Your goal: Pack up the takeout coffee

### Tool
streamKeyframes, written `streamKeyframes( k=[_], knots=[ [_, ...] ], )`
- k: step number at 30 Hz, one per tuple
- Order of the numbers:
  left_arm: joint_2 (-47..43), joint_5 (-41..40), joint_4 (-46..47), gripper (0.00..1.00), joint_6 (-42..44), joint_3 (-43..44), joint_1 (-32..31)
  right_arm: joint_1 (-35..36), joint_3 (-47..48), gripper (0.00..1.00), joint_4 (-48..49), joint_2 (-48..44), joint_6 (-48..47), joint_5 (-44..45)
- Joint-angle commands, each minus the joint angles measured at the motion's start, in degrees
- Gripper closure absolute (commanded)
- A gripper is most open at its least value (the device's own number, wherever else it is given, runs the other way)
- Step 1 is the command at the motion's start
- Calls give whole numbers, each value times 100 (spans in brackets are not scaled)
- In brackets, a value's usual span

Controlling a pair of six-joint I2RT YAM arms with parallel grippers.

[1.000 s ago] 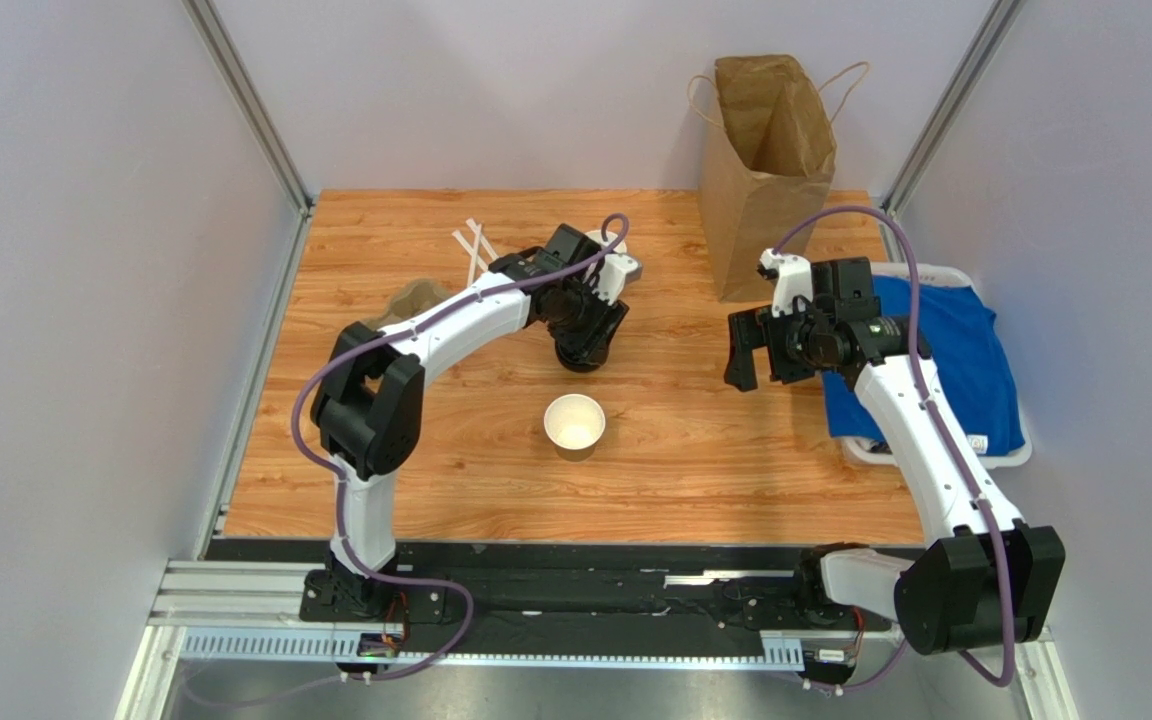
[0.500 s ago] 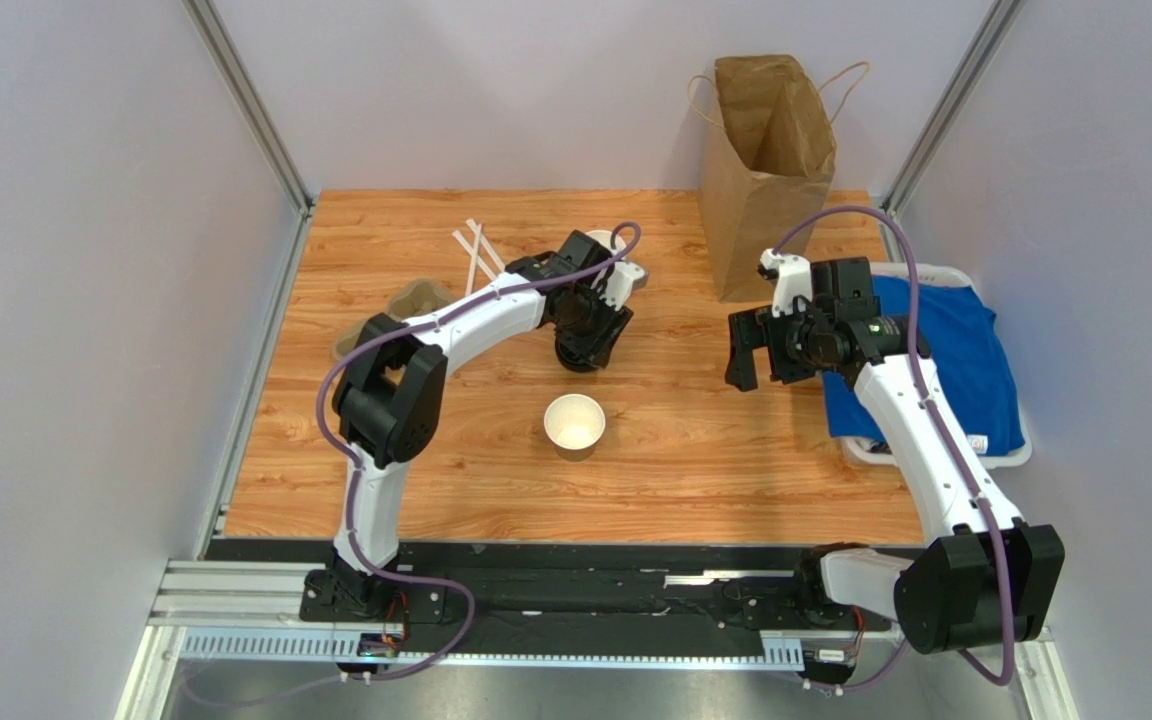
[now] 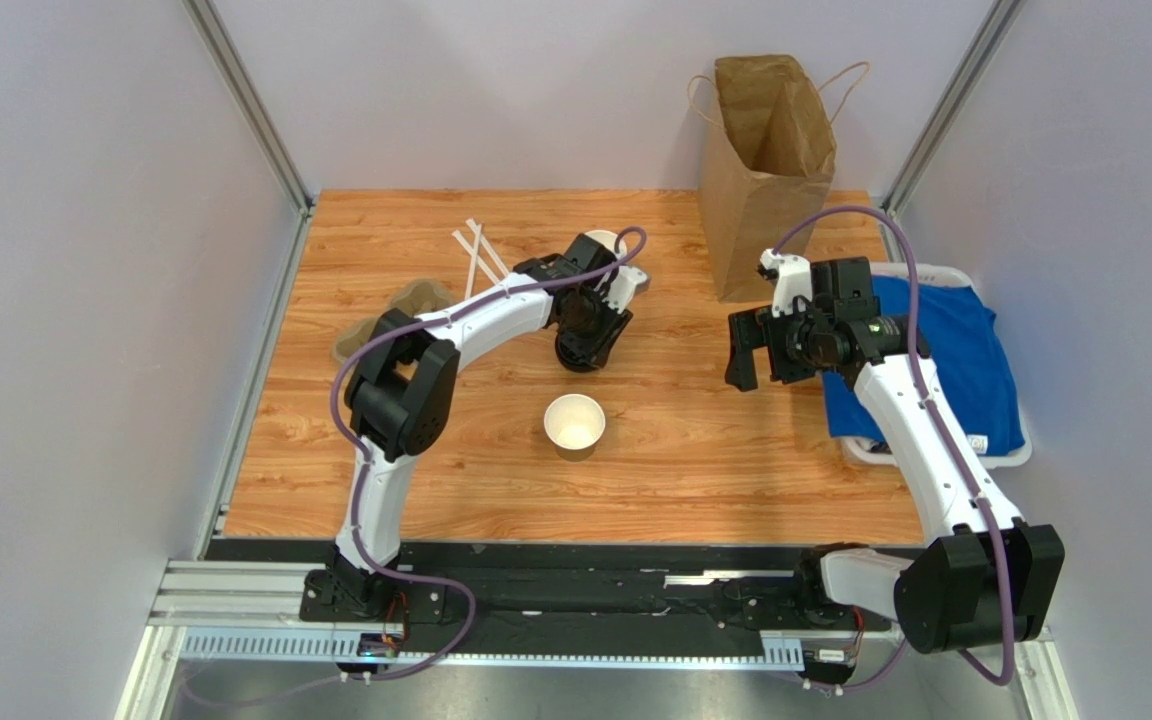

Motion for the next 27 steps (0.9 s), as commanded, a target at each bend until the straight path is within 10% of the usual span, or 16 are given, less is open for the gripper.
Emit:
streamKeyframes(
  k=[1,10,27],
  knots=[
    [65,1,54,60,134,333,-30,36,175,0,133,10,-12,30],
    [39,45,28,81,134,395,-21,36,175,0,142,36,-12,30],
    [241,-8,-60,73,126,500,-21,36,193,0,150,45,-12,48]
  ],
)
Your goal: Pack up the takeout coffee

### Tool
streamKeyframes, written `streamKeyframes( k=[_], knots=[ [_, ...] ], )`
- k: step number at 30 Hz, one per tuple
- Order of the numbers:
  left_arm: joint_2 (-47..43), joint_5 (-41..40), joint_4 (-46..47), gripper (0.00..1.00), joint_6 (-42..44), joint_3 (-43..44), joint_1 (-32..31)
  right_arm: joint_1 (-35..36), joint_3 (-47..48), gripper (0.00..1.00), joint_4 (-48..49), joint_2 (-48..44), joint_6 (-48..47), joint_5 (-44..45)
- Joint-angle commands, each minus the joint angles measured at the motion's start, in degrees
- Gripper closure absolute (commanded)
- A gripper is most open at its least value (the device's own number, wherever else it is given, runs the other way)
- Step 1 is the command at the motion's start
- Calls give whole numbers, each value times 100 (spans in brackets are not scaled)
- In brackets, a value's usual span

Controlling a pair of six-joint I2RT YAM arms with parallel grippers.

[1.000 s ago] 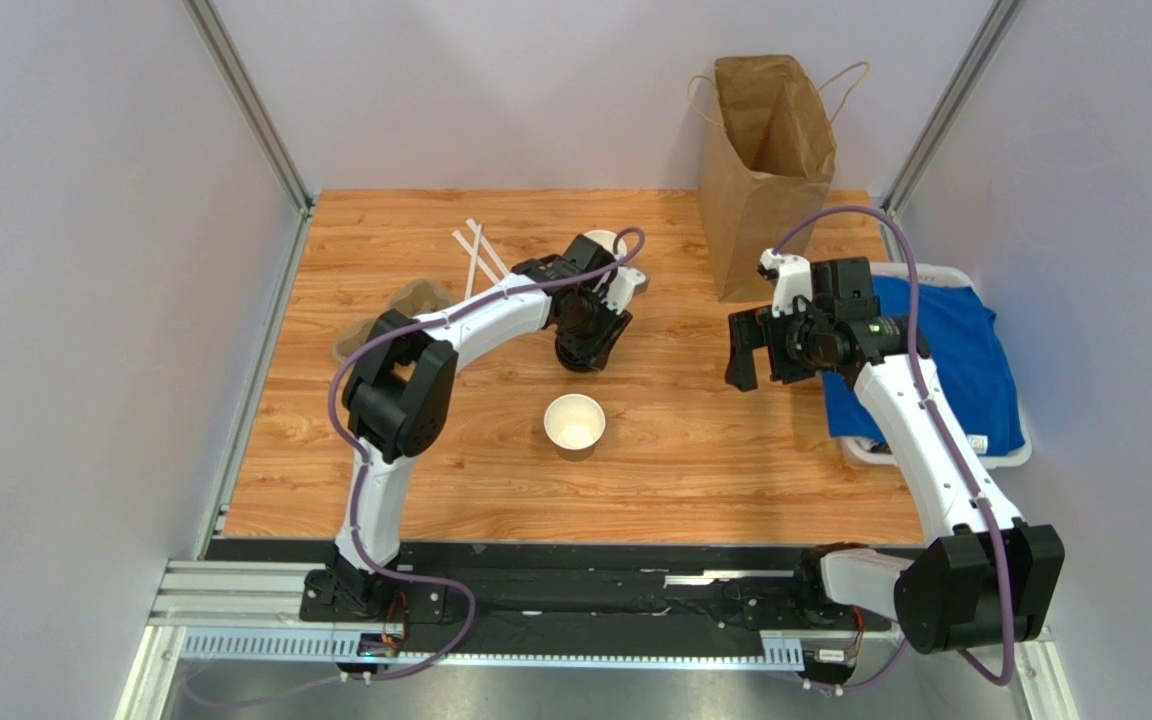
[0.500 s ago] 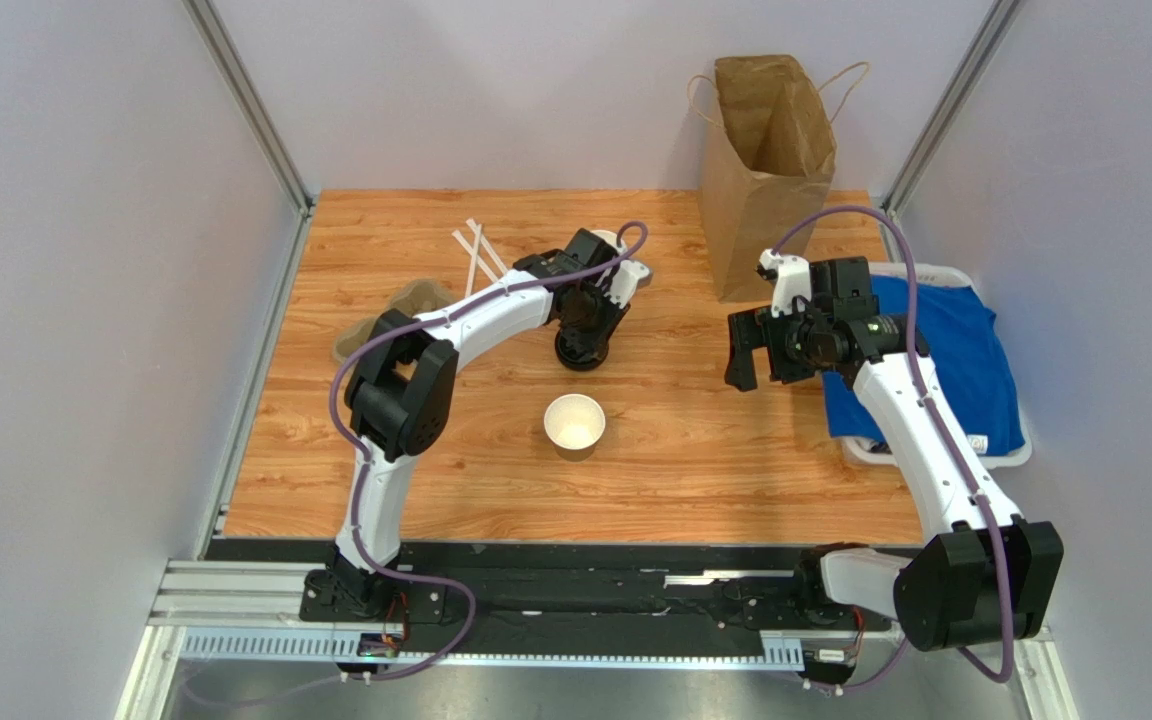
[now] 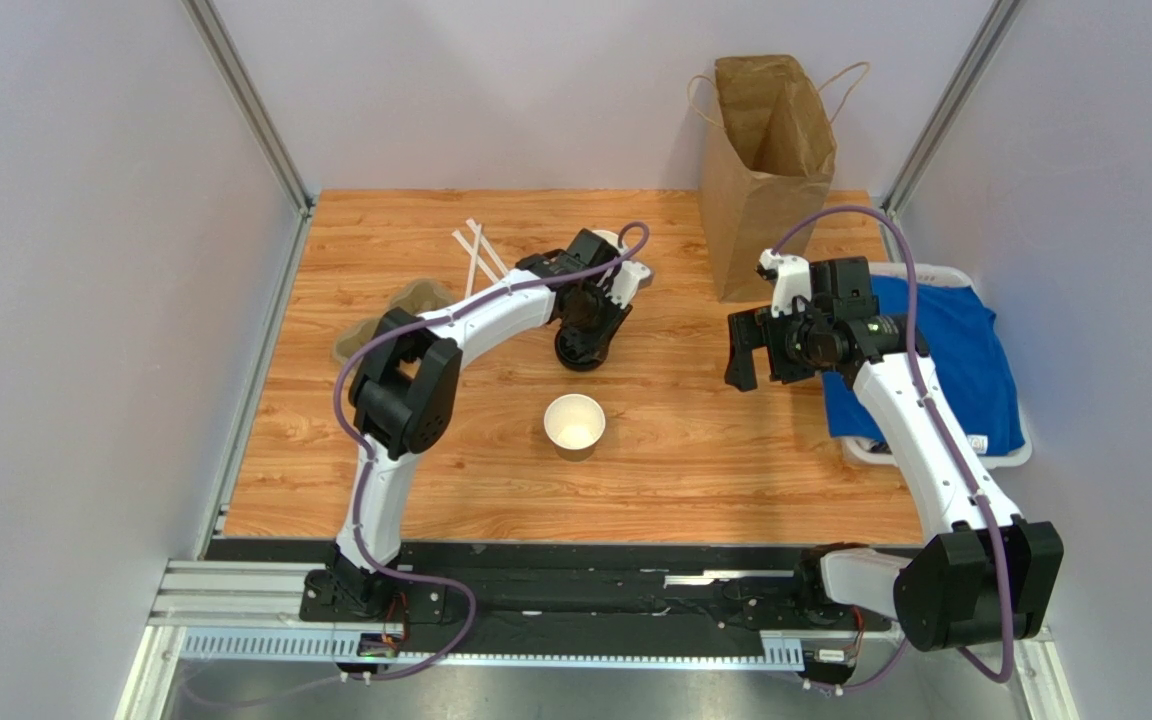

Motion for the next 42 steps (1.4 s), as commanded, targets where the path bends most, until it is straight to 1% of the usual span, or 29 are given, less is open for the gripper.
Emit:
streamKeyframes(
  k=[1,5,8,9,10,17,27,35,42],
  knots=[
    [125,3,-10,72,49,216,-30,36,193,0,148,5,-12,54],
    [116,38,-10,74,5,207,-21,36,184,0,157,5,-12,54],
    [73,38,-1,78,5,207,-21,36,184,0,157,14,-3,45],
    [55,38,-1,82,-12,207,-21,36,184,0,157,5,-3,54],
    [29,29,-1,83,-13,216,-30,36,193,0,166,14,-12,54],
    [-287,20,-141,88,-13,278,-30,36,193,0,140,-21,-20,28],
    [-666,21,-221,100,23,243,-30,27,184,0,139,-65,-73,-60],
    [-789,55,-194,100,93,172,-21,62,219,0,201,-30,-73,-218],
    [-842,275,-142,100,75,102,84,343,263,0,298,111,-47,-245]
  ],
)
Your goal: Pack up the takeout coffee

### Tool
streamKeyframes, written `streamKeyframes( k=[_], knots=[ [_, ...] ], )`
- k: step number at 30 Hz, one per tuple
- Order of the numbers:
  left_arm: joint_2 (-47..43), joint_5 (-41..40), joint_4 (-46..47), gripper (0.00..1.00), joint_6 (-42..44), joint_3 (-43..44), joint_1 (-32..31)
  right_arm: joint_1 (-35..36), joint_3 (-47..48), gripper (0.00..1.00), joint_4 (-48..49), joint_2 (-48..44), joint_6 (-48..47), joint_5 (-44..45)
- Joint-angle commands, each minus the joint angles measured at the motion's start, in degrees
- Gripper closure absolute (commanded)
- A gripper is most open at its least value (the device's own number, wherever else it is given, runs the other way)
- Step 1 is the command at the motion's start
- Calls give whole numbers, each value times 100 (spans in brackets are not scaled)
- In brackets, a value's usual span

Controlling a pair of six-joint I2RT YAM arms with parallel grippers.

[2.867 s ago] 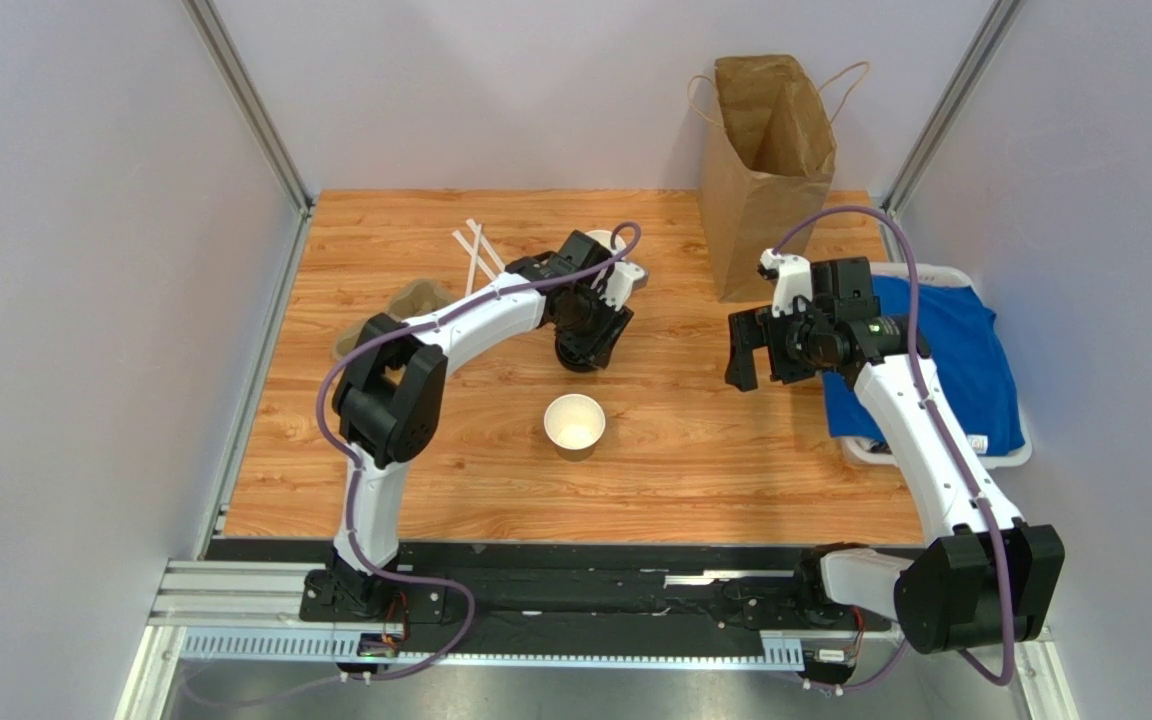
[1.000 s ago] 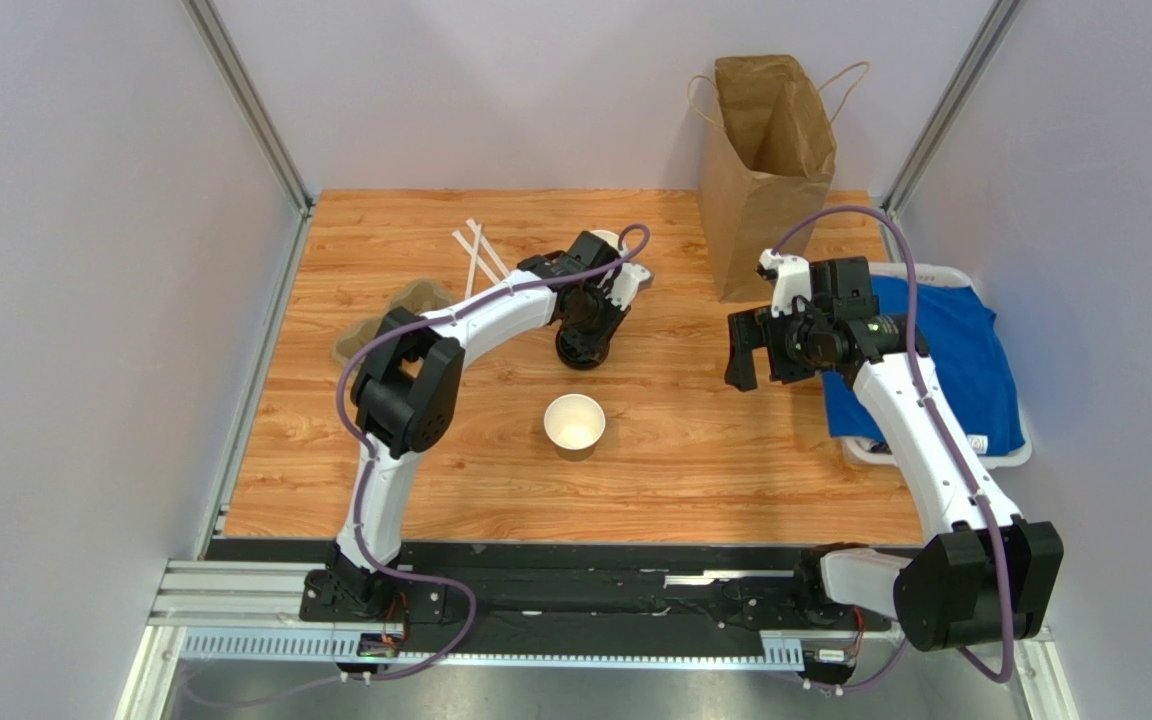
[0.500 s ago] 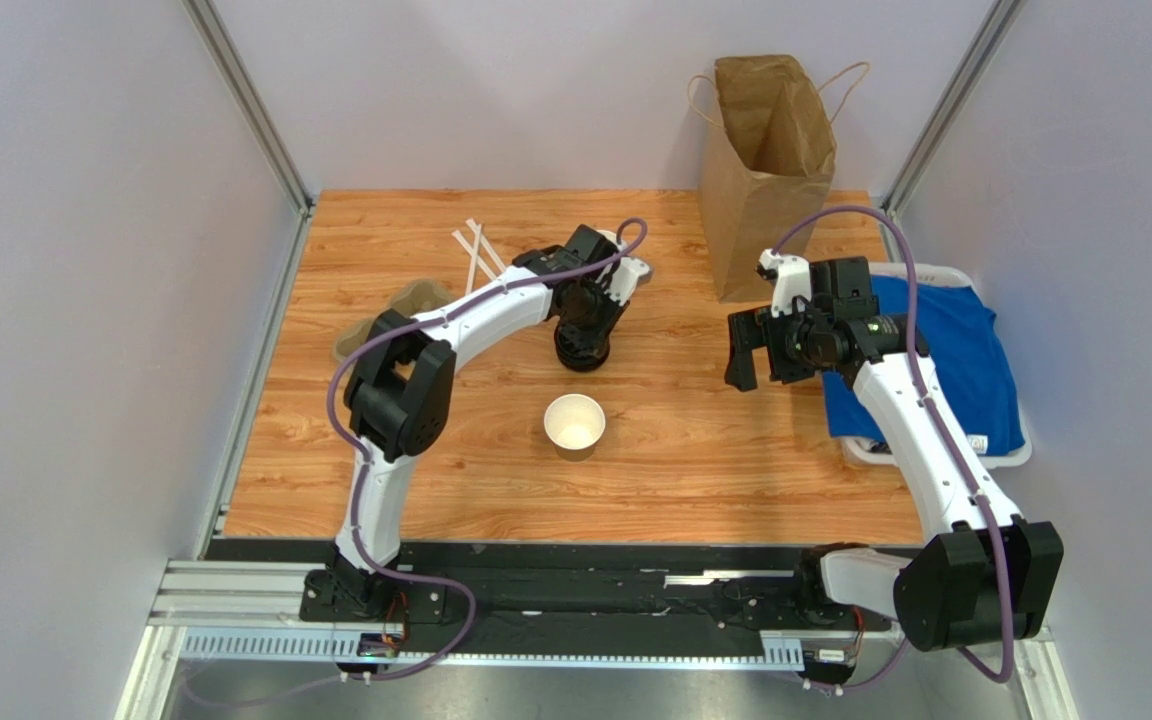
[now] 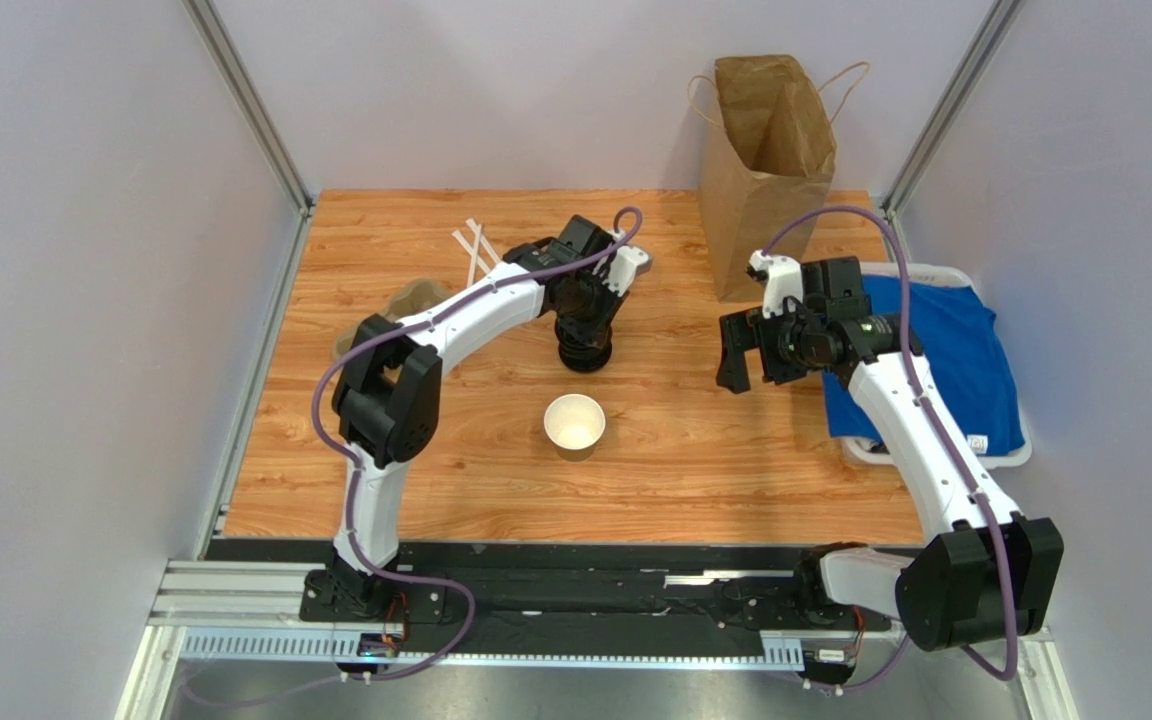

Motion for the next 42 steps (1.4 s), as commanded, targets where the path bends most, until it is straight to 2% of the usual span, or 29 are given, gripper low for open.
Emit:
streamKeyframes(
  k=[1,11,16,21,29,37,42],
  knots=[
    [-387,238,38,100,56,43,71,194,267,0,269,117,-45,-122],
    [-439,-52,397,100,240,-352,71,423,303,0,470,267,60,-157],
    [-685,-34,731,100,381,-783,71,818,513,0,752,670,393,-210],
    [-808,-17,1013,100,442,-1046,80,1144,970,15,929,1355,1009,-254],
    [-923,1,1338,100,565,-1310,80,1144,1410,36,1147,2042,1774,-763],
    [-949,89,1374,100,635,-1355,98,1135,1490,44,1411,2464,2275,-825],
    [-984,98,1523,100,548,-1495,115,1135,1252,46,1772,2613,2469,-1071]
  ],
)
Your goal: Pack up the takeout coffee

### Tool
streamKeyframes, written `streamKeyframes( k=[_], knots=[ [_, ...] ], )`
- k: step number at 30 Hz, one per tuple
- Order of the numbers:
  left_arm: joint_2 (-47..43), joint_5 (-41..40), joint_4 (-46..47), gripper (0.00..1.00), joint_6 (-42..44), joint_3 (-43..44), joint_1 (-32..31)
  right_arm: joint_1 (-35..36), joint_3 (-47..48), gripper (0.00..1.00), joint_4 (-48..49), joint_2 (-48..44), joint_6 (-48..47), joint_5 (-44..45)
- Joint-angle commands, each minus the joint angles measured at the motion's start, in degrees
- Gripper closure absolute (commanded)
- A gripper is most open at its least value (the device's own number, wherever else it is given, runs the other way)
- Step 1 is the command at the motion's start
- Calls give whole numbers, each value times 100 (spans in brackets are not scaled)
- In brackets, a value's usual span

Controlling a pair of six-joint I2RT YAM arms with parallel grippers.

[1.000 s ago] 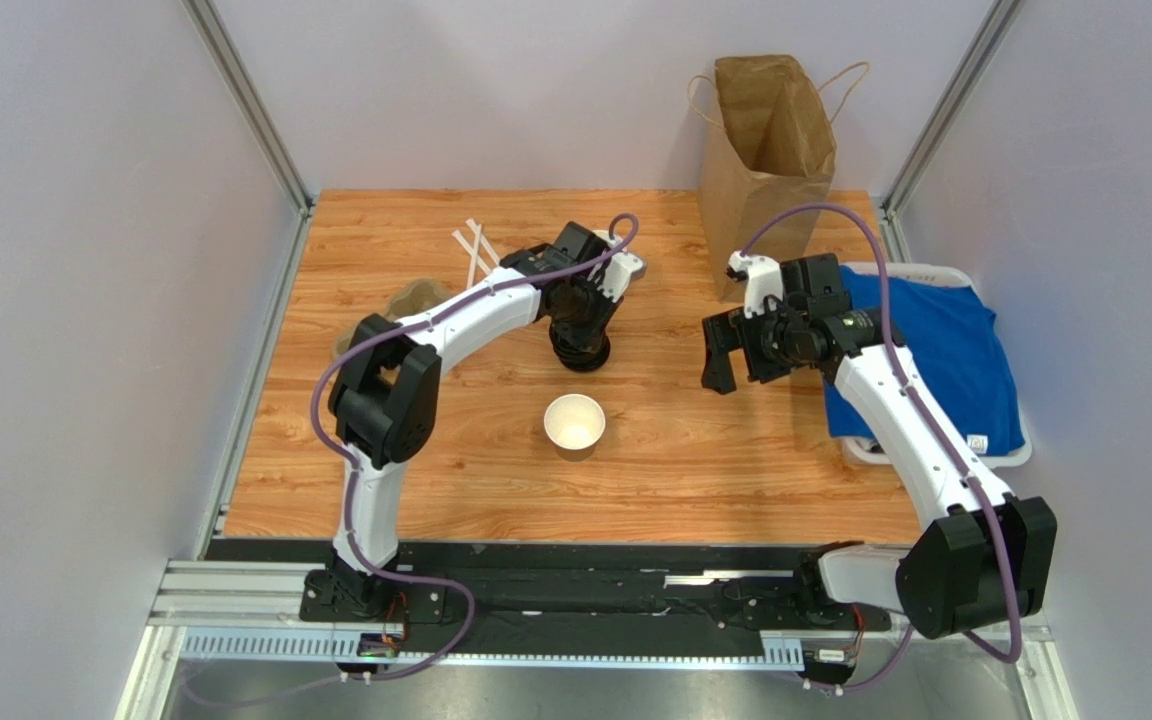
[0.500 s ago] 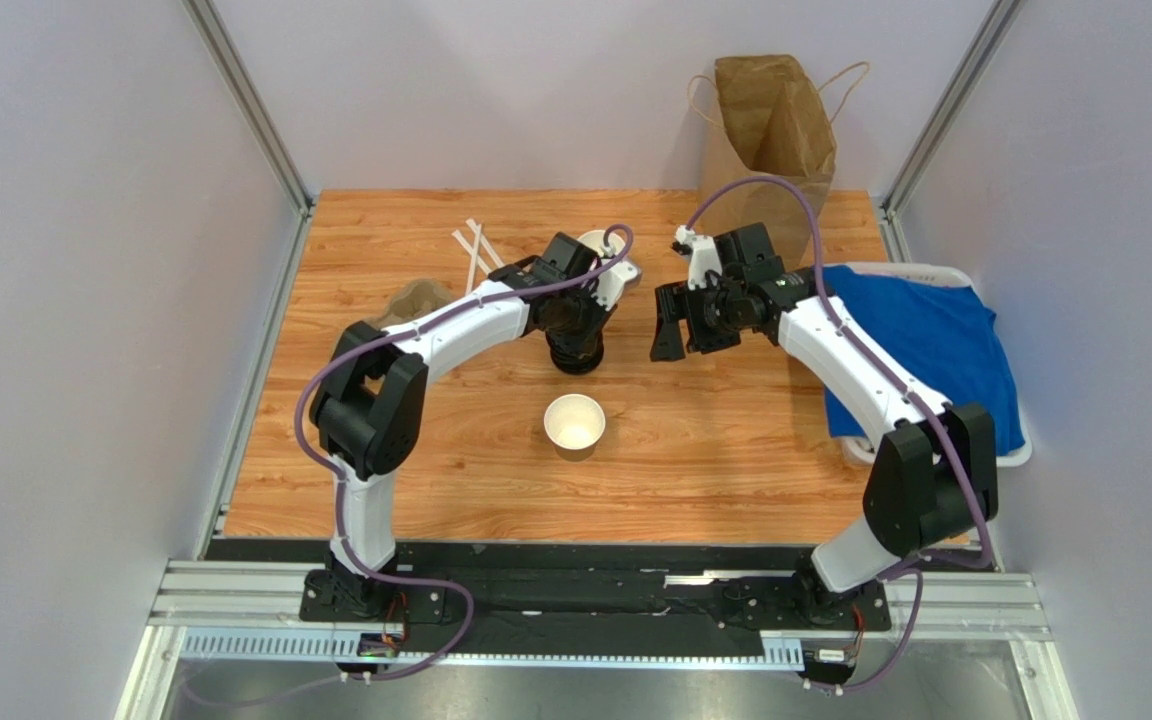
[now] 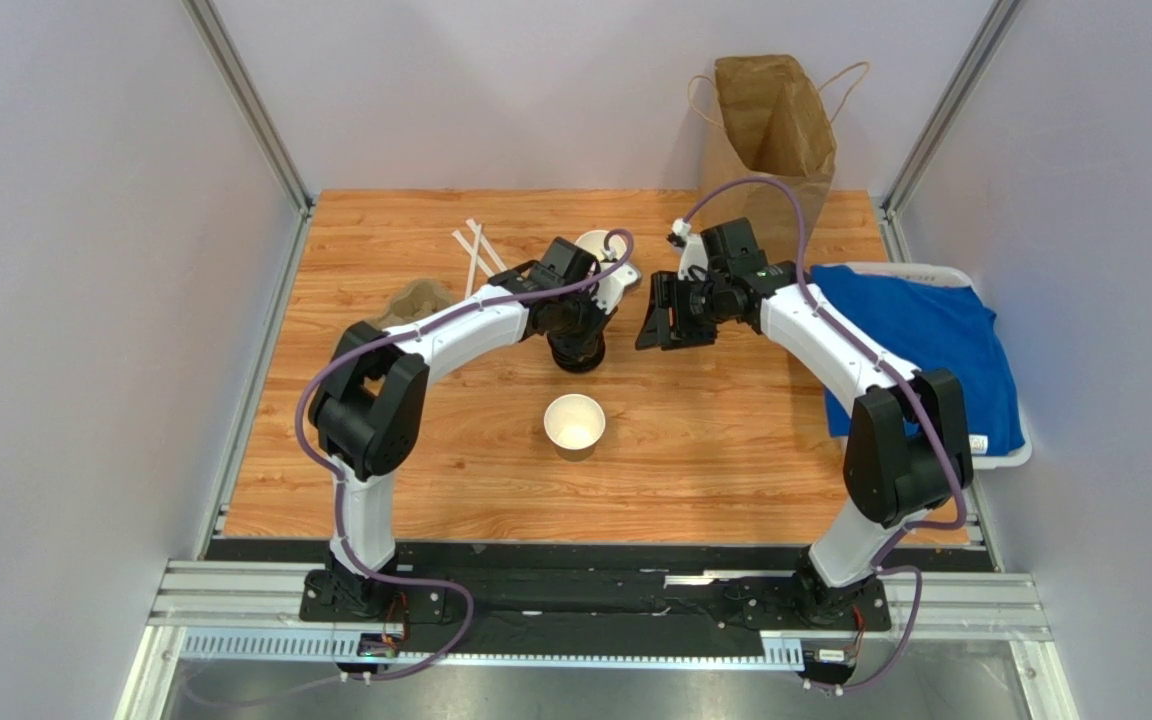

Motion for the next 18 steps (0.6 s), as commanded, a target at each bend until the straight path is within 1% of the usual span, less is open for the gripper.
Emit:
streamKeyframes(
  k=[1,3,4,6,10,13,18],
  knots=[
    [-397,130,369,100,50,-142,63,-34,-53,46,633,113,312,-365],
    [-467,174,430,100,32,-283,63,-95,-149,46,774,183,382,-593],
    [-510,174,509,100,40,-335,63,-104,-167,49,914,210,417,-673],
    [-589,201,615,100,119,-502,72,-157,-185,50,1020,315,470,-822],
    [-599,200,703,100,111,-573,107,-289,-185,54,1231,517,479,-1278],
    [-616,280,765,100,84,-600,133,-307,-167,54,1372,640,505,-1612],
    [-625,324,844,100,146,-617,142,-307,-150,54,1732,842,742,-1754]
  ],
)
